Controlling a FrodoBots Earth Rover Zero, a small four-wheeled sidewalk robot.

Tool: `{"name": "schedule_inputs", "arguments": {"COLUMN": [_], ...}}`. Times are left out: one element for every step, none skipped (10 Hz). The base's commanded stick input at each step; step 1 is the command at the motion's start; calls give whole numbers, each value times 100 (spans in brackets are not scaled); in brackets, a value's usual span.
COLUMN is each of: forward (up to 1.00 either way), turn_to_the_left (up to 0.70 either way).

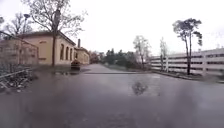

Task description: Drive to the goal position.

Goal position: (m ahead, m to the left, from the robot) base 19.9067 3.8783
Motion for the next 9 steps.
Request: {"name": "schedule_inputs", "arguments": {"forward": [100, 100, 100, 100, 100, 100, 100, 100, 100], "turn_to_the_left": [0, 0, 0, 0, 0, 0, 0, 0, 0]}}
